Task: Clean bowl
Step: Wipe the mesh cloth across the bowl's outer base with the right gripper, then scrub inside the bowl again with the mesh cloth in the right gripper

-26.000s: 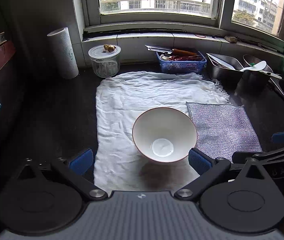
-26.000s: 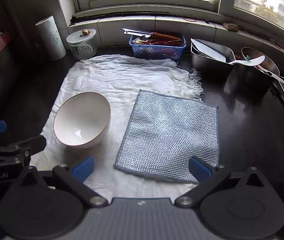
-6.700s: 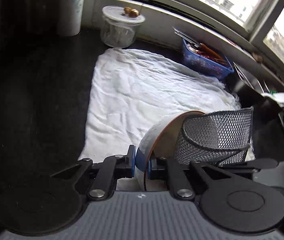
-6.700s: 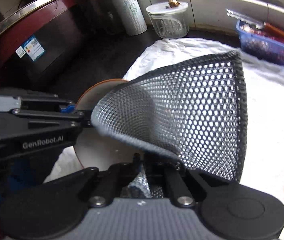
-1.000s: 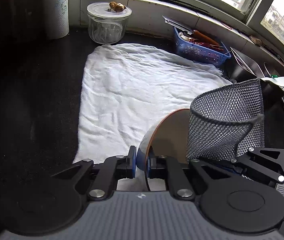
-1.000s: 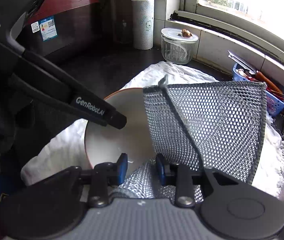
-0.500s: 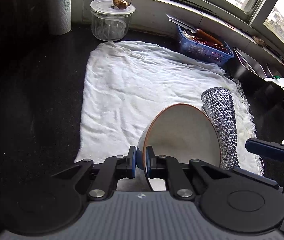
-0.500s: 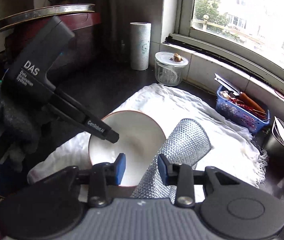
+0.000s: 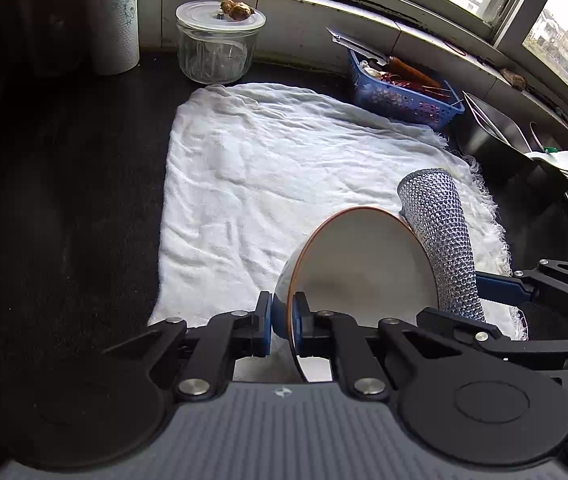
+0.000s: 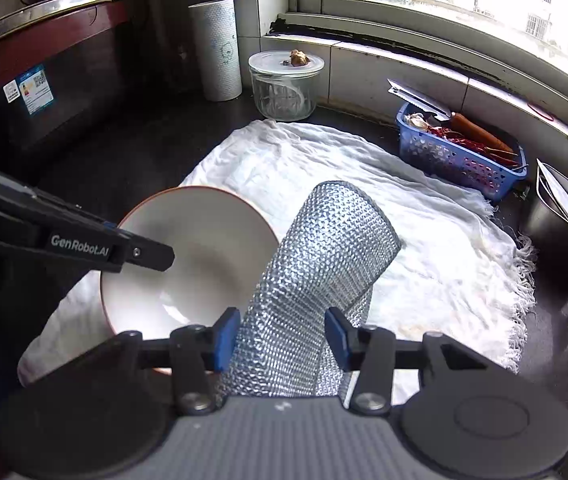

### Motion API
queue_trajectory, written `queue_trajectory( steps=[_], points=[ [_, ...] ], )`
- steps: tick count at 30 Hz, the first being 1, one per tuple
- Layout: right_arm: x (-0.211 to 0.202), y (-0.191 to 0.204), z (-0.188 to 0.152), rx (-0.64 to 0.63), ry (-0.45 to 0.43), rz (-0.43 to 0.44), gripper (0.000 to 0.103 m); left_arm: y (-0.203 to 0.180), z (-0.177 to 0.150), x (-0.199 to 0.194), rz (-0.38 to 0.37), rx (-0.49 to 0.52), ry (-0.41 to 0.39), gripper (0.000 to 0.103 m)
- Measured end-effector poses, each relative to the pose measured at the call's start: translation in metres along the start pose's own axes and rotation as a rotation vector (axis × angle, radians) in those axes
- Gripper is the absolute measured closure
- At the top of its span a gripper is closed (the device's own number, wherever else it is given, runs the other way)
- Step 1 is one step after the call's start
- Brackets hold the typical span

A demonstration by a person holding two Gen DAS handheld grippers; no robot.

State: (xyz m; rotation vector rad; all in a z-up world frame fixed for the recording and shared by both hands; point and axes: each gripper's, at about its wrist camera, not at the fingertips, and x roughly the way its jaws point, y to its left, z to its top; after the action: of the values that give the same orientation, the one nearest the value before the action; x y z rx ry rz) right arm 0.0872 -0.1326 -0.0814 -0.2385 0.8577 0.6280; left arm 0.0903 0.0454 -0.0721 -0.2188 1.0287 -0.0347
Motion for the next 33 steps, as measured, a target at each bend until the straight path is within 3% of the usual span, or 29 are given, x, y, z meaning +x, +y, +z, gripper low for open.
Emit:
queue_trajectory(
  steps=[4, 7, 8, 9, 14, 20, 23, 28, 33],
  points=[
    [-0.008, -0.006, 0.0, 0.007, -0.008, 0.003, 0.07, 0.0, 0.0, 0.0, -0.003, -0.001, -0.001, 0.094],
    [-0.01, -0.009, 0.004, 0.0, 0.009, 0.031, 0.087, 0.0, 0.001, 0.0, -0.006, -0.001, -0.004, 0.094],
    [-0.009, -0.01, 0.004, -0.003, 0.018, 0.044, 0.096, 0.0, 0.001, 0.0, -0.007, -0.002, -0.004, 0.094],
    [-0.007, -0.011, 0.004, 0.001, 0.027, 0.052, 0.099, 0.0, 0.001, 0.0, -0.008, -0.003, -0.005, 0.094],
    [-0.013, -0.015, 0.007, 0.04, 0.006, 0.121, 0.1, 0.003, 0.0, 0.0, -0.011, -0.011, -0.002, 0.094],
    [-0.042, 0.011, 0.029, -0.094, -0.139, 0.21, 0.1, 0.003, -0.001, -0.001, -0.017, -0.021, -0.007, 0.093],
    [-0.017, 0.026, 0.028, -0.187, -0.091, 0.17, 0.1, 0.003, 0.0, -0.002, -0.024, -0.027, -0.01, 0.093],
    [0.021, 0.022, 0.024, -0.133, 0.005, 0.206, 0.1, 0.002, 0.001, -0.002, -0.027, -0.02, -0.002, 0.093],
    [0.042, 0.021, 0.026, -0.084, 0.071, 0.26, 0.1, -0.005, 0.007, -0.003, 0.003, 0.065, 0.008, 0.092]
  ],
)
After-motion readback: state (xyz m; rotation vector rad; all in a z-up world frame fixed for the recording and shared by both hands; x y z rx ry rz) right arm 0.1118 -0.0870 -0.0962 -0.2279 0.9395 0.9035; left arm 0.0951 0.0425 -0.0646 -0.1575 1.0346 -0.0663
